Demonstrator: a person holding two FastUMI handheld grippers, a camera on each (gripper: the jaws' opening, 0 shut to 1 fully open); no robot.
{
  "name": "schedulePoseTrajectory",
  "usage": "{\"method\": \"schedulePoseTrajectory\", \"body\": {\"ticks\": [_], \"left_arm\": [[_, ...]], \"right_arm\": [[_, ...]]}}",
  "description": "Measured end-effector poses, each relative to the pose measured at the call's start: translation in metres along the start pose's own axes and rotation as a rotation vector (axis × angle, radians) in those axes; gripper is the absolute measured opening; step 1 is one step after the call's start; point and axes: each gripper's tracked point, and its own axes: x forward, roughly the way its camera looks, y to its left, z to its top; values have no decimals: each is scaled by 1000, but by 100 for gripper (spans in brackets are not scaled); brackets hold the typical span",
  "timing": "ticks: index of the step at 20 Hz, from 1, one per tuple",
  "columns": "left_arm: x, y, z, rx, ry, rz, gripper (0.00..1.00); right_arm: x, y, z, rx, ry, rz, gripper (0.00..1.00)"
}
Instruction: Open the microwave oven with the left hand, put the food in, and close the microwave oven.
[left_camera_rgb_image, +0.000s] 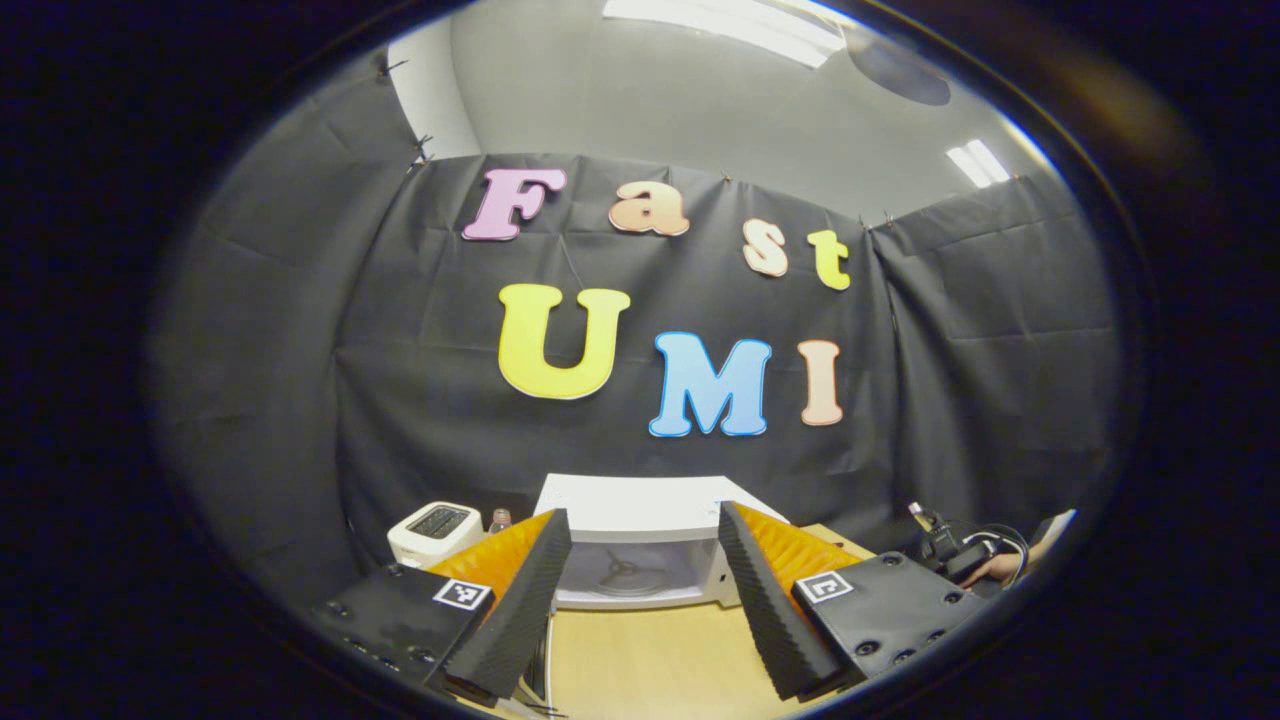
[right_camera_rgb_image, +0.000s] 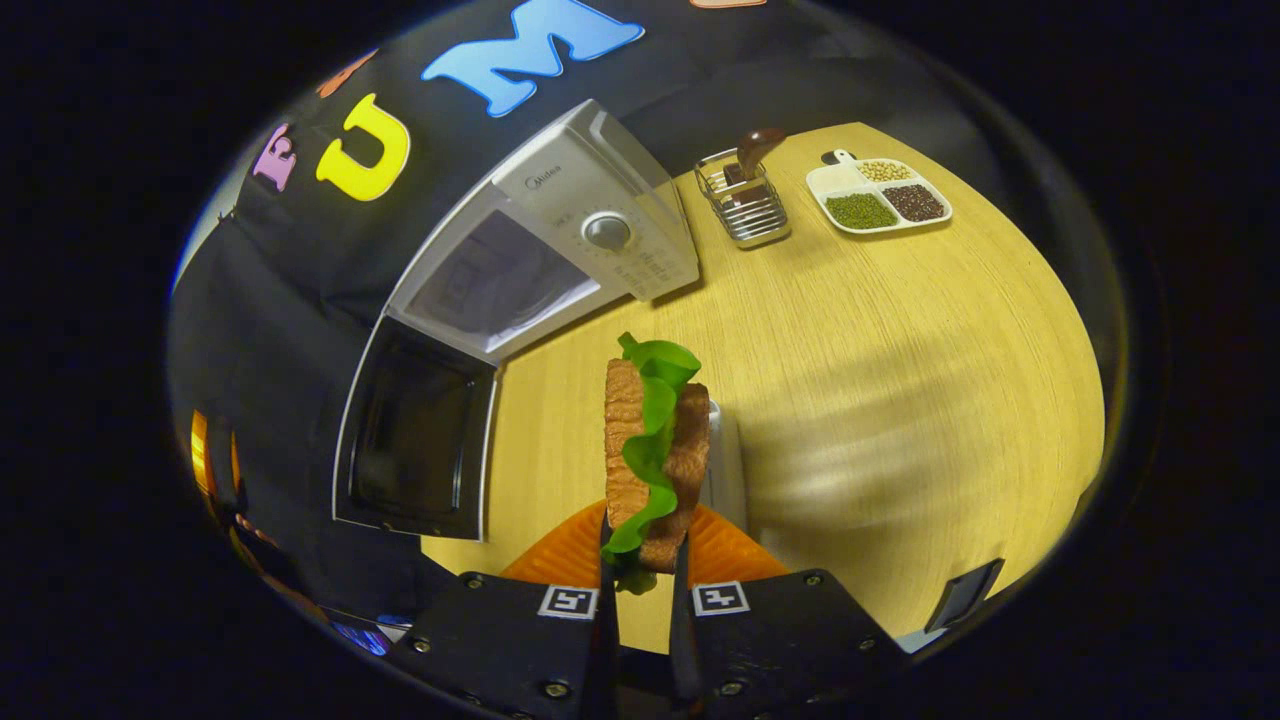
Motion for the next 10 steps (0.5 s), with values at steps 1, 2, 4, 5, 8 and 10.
{"method": "schedulePoseTrajectory", "body": {"ticks": [1, 2, 4, 5, 8, 10], "left_arm": [[0, 1, 2, -6, -2, 2, 96], [-1, 2, 4, -9, -8, 2, 95], [-1, 4, 9, -7, -12, 1, 95], [-1, 4, 12, -4, -14, -1, 95], [-4, 3, 22, 9, -25, -8, 95], [-7, 4, 28, 19, -32, -9, 96]], "right_arm": [[-2, 12, 6, 28, -25, 39, 20], [-3, 28, 11, 64, -48, 88, 20], [-6, 56, 25, 143, -103, 187, 20], [-6, 68, 33, 177, -129, 226, 20], [3, 103, 47, 258, -170, 319, 20], [11, 121, 51, 268, -175, 349, 20]]}}
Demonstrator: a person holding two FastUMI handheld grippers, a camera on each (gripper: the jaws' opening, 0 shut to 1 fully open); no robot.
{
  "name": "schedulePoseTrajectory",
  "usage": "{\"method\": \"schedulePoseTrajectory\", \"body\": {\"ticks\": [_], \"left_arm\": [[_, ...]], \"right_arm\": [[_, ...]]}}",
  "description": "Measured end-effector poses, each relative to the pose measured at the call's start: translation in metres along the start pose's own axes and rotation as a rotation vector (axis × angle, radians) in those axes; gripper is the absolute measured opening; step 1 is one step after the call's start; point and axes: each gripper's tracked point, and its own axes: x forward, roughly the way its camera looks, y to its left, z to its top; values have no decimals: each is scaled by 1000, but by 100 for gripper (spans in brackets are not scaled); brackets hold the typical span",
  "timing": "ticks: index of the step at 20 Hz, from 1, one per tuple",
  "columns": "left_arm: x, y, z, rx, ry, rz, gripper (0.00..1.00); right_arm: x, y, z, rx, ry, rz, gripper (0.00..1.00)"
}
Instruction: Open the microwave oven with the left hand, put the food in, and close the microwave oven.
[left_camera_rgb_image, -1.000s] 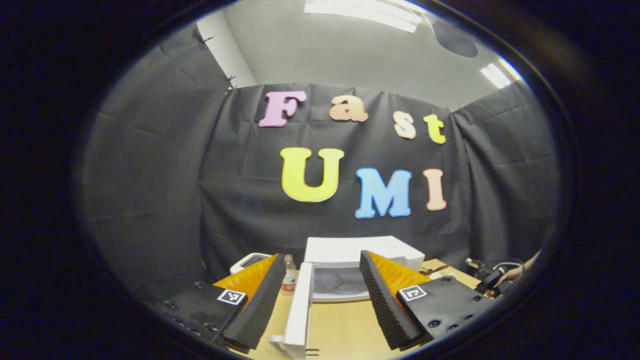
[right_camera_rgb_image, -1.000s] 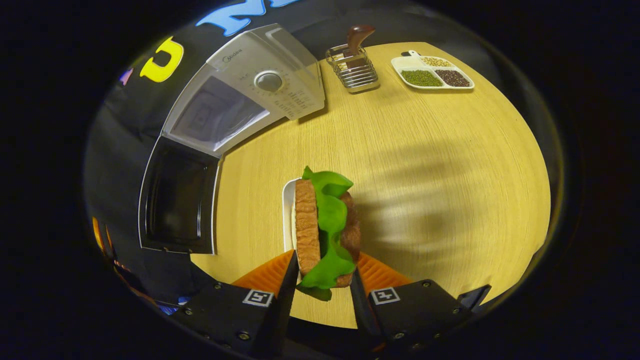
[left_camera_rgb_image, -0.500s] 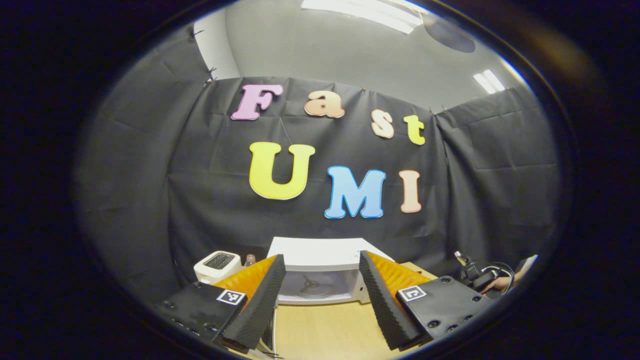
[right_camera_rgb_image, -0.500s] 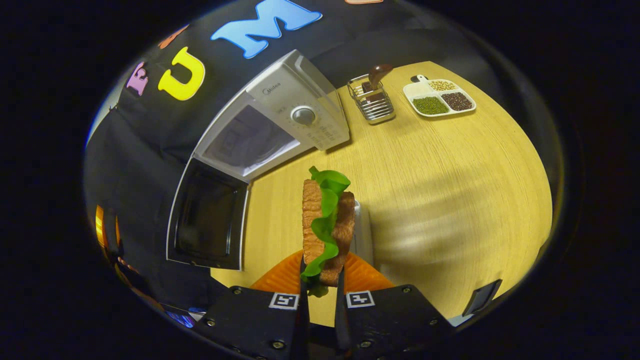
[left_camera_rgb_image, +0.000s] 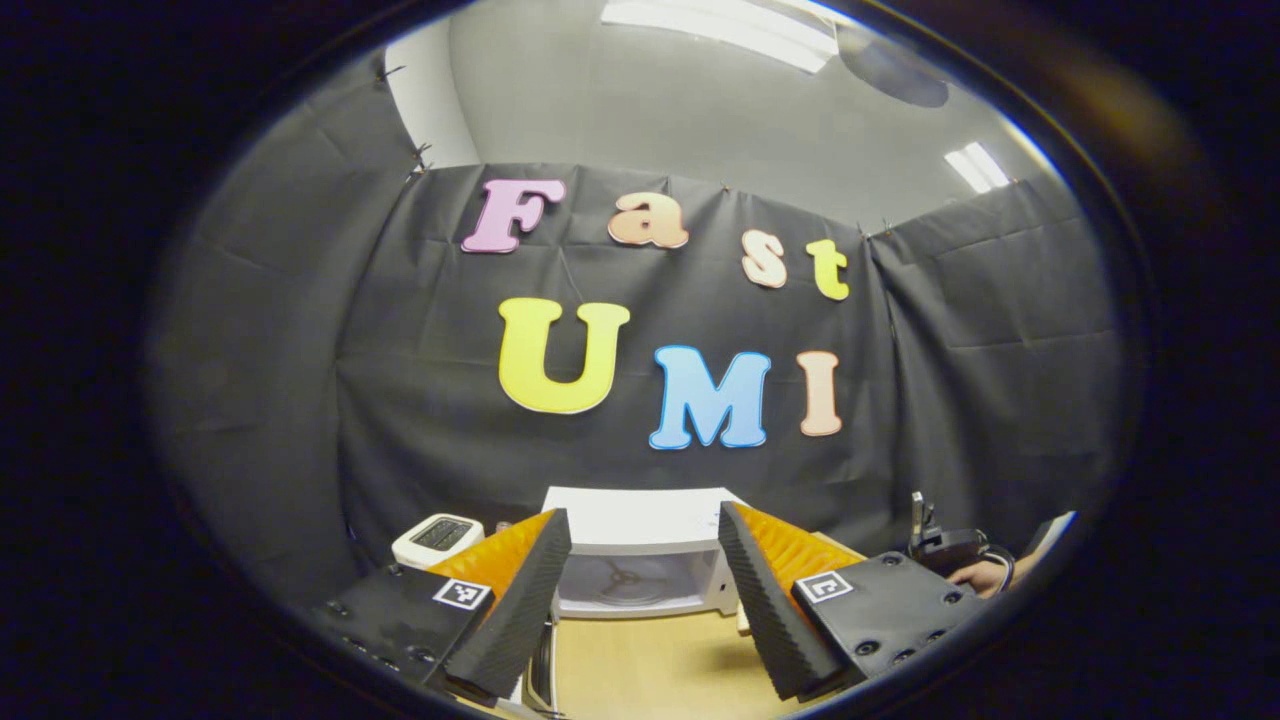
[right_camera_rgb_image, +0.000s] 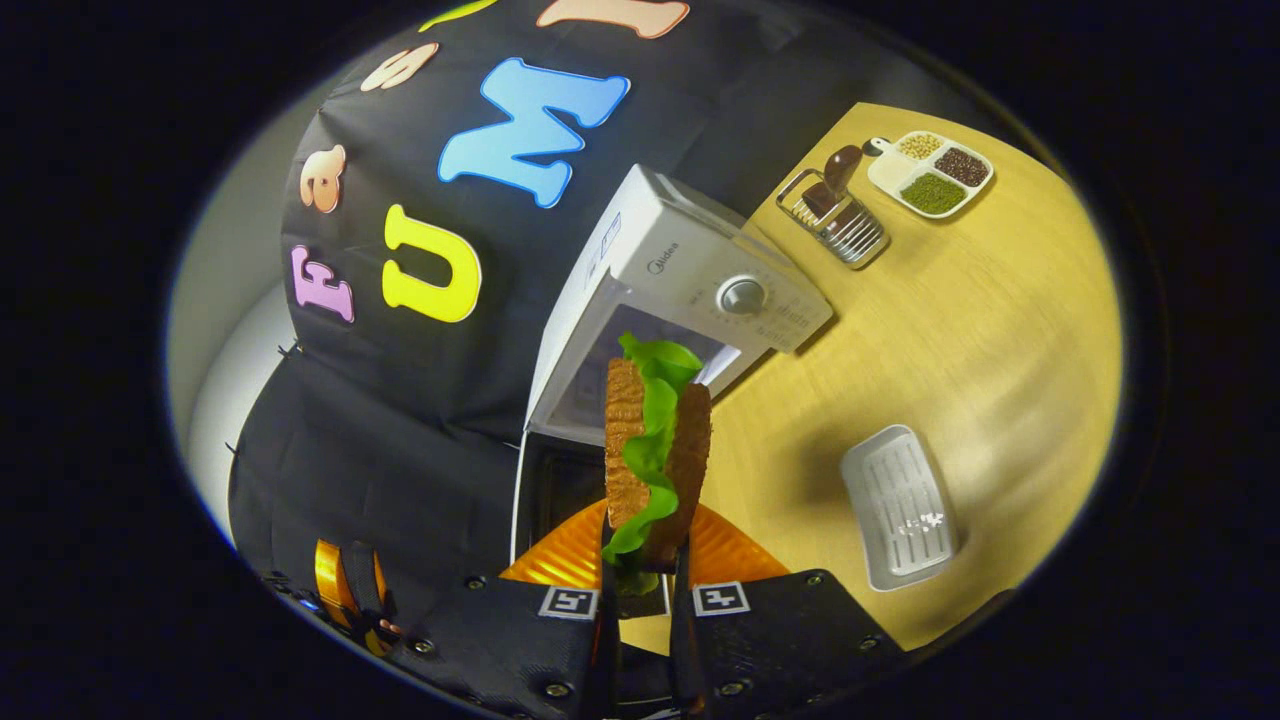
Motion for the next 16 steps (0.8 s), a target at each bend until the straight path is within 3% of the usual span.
{"method": "schedulePoseTrajectory", "body": {"ticks": [7, 11, 16], "left_arm": [[-21, 20, 32, 8, -31, 41, 95], [-27, 36, 58, 33, -66, 76, 96], [-36, 57, 42, 27, -32, 103, 97]], "right_arm": [[66, 40, -7, 107, -64, 81, 20], [105, 42, -9, 202, -108, 81, 20], [167, 29, -4, 327, -192, 38, 20]]}}
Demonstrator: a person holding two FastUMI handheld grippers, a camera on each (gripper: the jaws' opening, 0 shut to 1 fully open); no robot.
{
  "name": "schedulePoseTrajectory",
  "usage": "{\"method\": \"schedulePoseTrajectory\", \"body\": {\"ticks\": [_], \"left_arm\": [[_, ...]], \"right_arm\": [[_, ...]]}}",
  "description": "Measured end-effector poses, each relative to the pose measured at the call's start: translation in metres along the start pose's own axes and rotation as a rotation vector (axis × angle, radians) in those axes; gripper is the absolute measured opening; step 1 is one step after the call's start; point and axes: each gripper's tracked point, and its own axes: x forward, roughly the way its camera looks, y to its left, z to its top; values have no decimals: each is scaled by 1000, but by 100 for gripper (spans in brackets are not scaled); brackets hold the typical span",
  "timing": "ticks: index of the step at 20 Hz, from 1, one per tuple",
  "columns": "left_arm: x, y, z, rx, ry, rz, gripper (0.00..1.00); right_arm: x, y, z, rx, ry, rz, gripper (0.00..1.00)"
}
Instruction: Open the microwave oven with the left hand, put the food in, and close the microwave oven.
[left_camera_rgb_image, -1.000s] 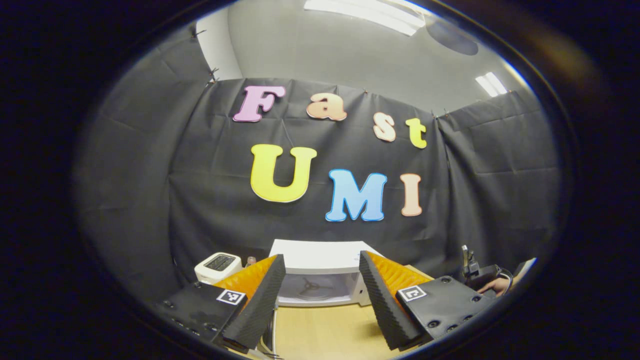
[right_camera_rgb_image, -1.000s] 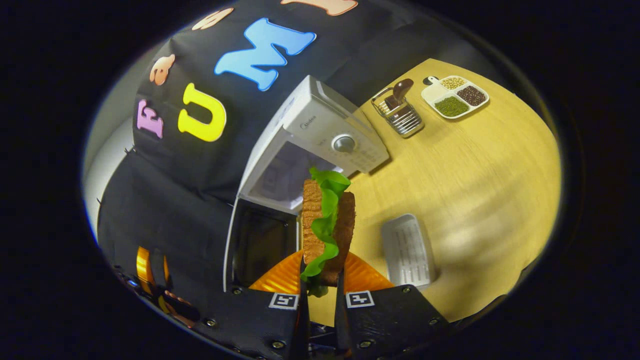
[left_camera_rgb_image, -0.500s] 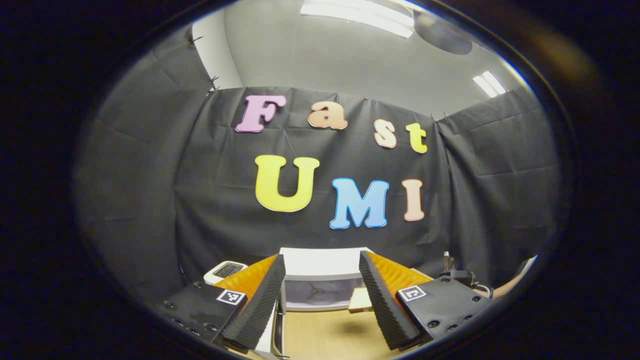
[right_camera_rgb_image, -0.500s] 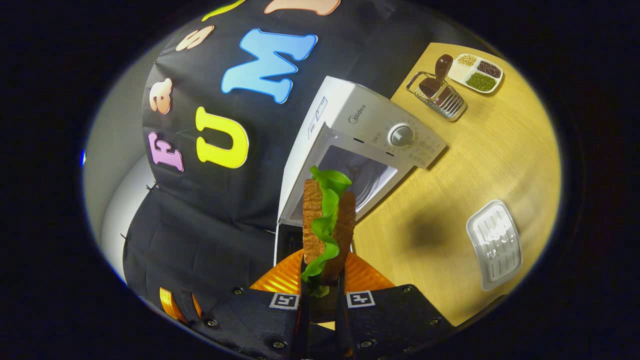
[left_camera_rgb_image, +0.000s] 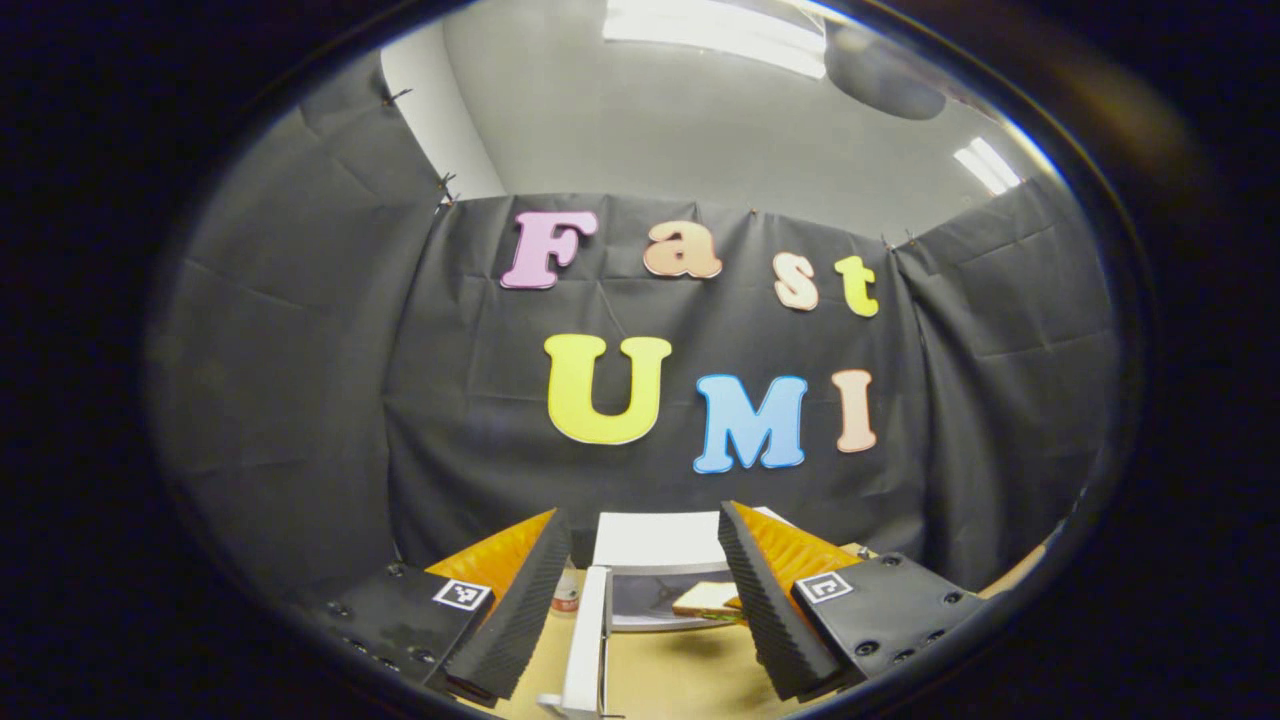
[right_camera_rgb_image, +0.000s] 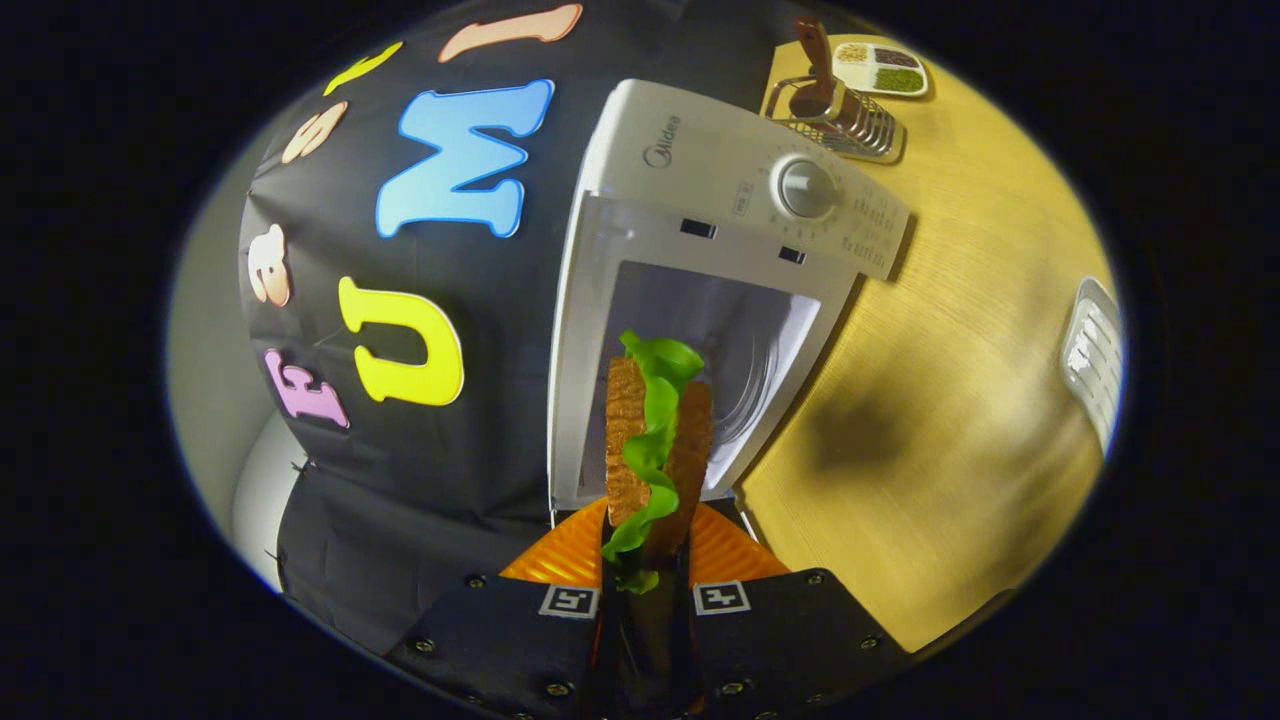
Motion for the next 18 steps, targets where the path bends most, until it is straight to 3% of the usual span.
{"method": "schedulePoseTrajectory", "body": {"ticks": [13, 18], "left_arm": [[-24, 55, -39, -40, 98, 121, 95], [-28, 69, -47, -67, 120, 163, 98]], "right_arm": [[126, -14, 32, 228, -301, -74, 20], [160, -18, 35, 241, -330, -125, 23]]}}
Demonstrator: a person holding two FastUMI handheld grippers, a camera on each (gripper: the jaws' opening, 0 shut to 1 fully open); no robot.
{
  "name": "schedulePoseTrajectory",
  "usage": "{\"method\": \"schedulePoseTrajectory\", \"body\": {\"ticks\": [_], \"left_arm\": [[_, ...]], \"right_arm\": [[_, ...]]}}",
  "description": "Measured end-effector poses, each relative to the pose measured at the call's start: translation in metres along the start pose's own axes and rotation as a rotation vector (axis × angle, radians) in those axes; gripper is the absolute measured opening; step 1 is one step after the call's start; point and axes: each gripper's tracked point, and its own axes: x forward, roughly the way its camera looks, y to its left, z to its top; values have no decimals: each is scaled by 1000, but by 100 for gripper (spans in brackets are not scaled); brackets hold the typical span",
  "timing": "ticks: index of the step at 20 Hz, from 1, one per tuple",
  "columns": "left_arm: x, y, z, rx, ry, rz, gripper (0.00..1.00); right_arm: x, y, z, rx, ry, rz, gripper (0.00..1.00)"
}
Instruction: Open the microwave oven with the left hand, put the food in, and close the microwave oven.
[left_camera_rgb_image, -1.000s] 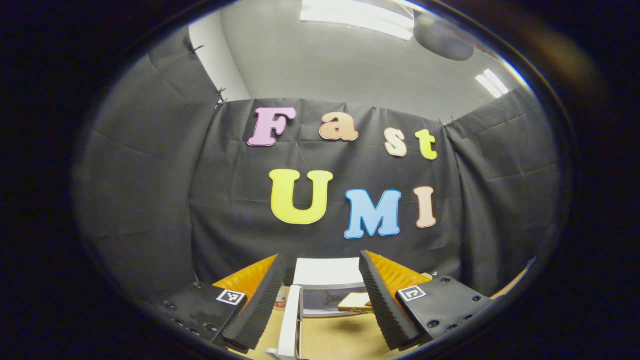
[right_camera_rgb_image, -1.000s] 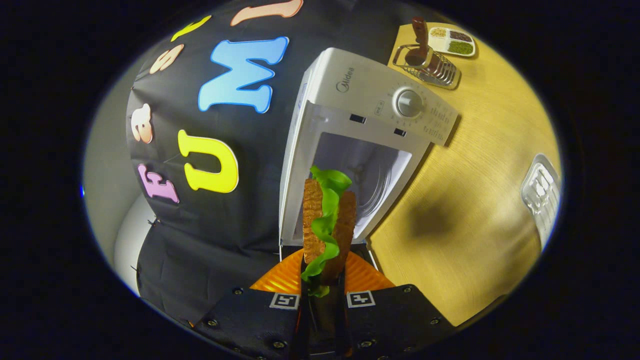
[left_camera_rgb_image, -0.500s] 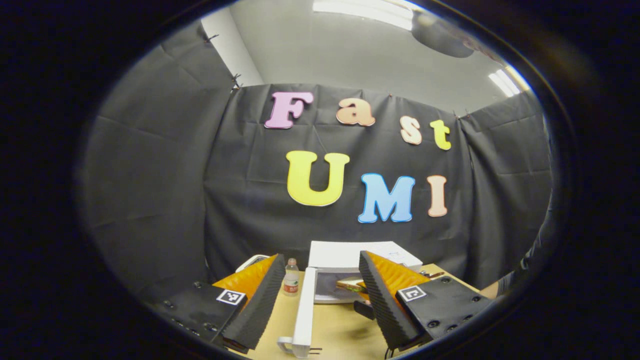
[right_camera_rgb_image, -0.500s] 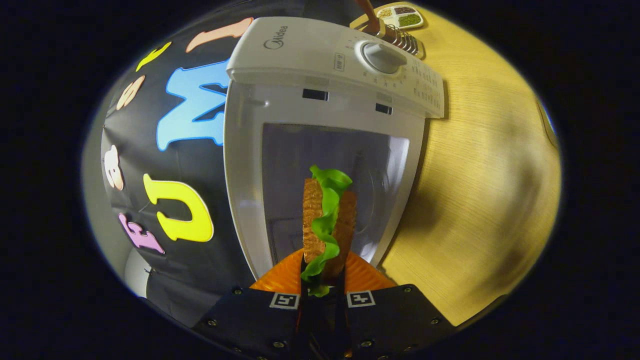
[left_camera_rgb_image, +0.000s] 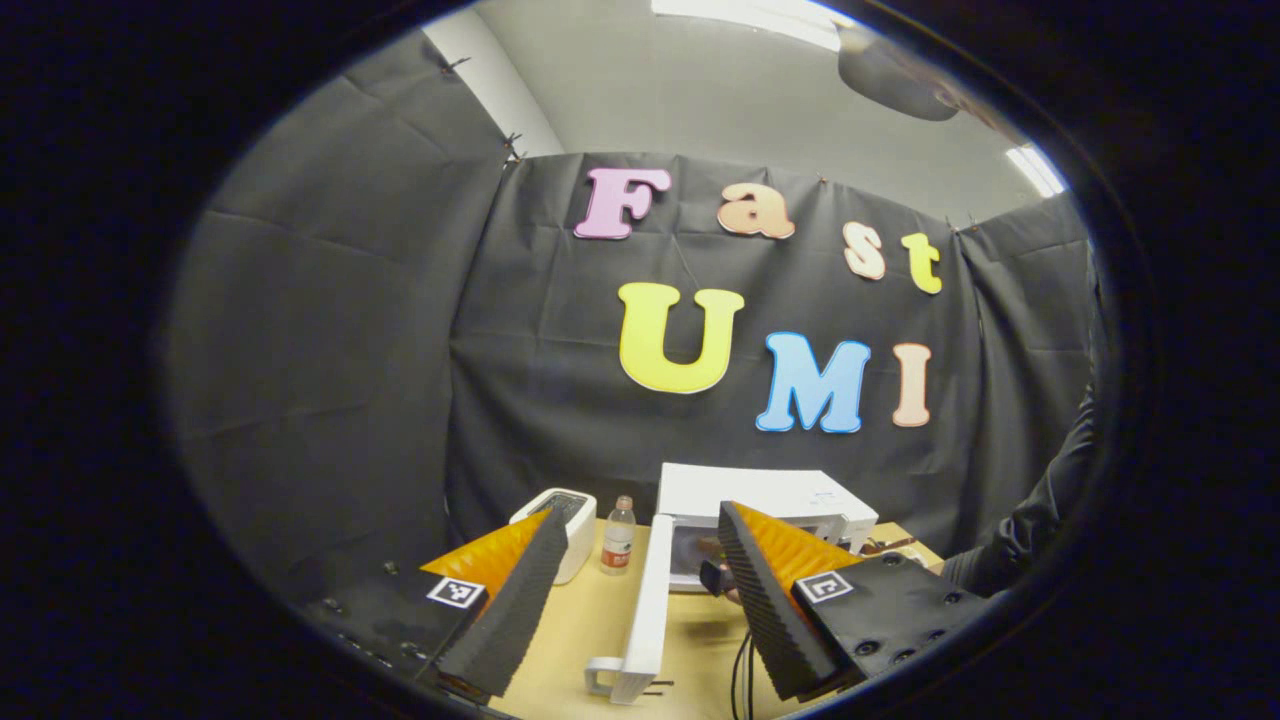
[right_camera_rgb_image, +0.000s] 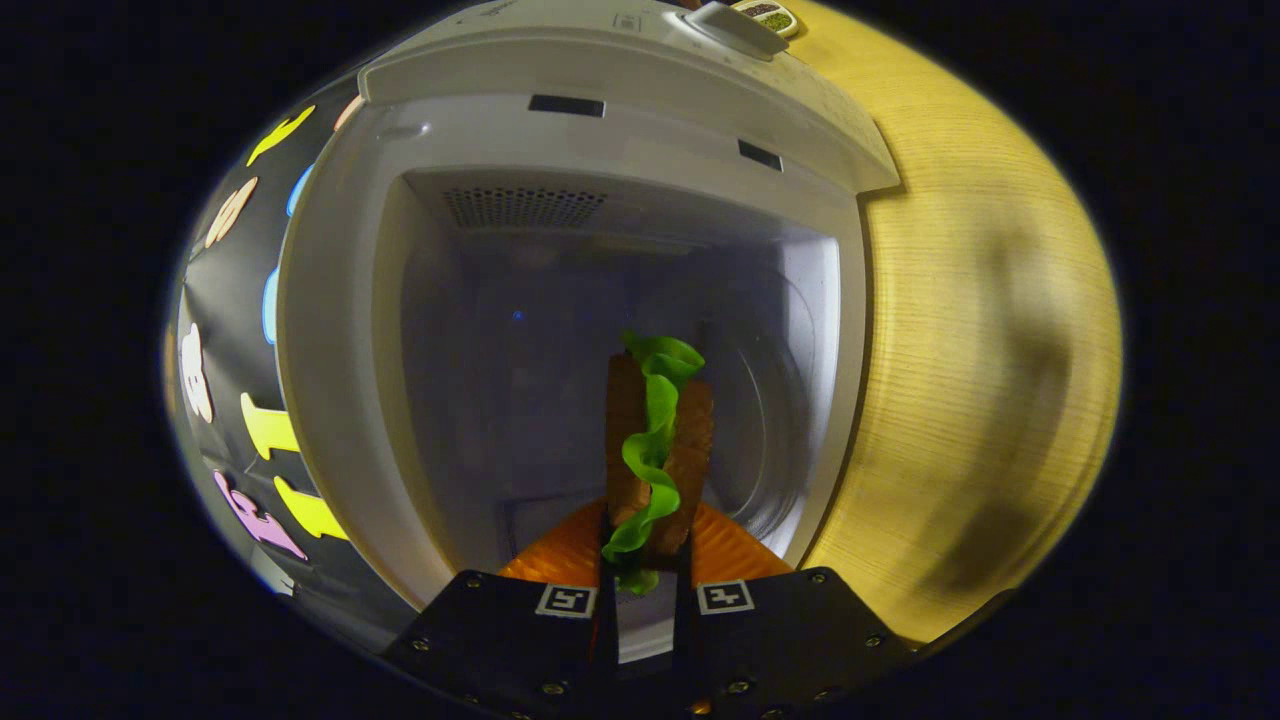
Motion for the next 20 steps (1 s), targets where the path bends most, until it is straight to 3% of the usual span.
{"method": "schedulePoseTrajectory", "body": {"ticks": [2, 3, 4, 5, 6, 9, 14, 17, 20], "left_arm": [[-2, 0, 0, -1, 0, 1, 92], [-1, 0, 1, -2, 0, -3, 92], [2, -3, 1, -3, -2, -10, 95], [4, -5, 3, -2, -7, -18, 95], [8, -10, 2, -1, -10, -29, 92], [15, -26, 3, -1, -15, -66, 95], [25, -50, -7, 9, -4, -125, 95], [29, -56, -12, 12, -1, -139, 92], [37, -59, -17, 20, 0, -146, 92]], "right_arm": [[-1, -10, -1, -52, 11, -56, 35], [-1, -17, -3, -75, 38, -89, 46], [-7, -26, -5, -104, 59, -113, 60], [-11, -35, -1, -121, 69, -148, 89], [-15, -39, 1, -115, 68, -155, 98], [-33, -50, 7, -134, 92, -168, 98], [-68, -53, 11, -353, 168, -139, 98], [-98, -50, 14, -561, 218, -104, 98], [-128, -31, 30, -804, 198, -37, 98]]}}
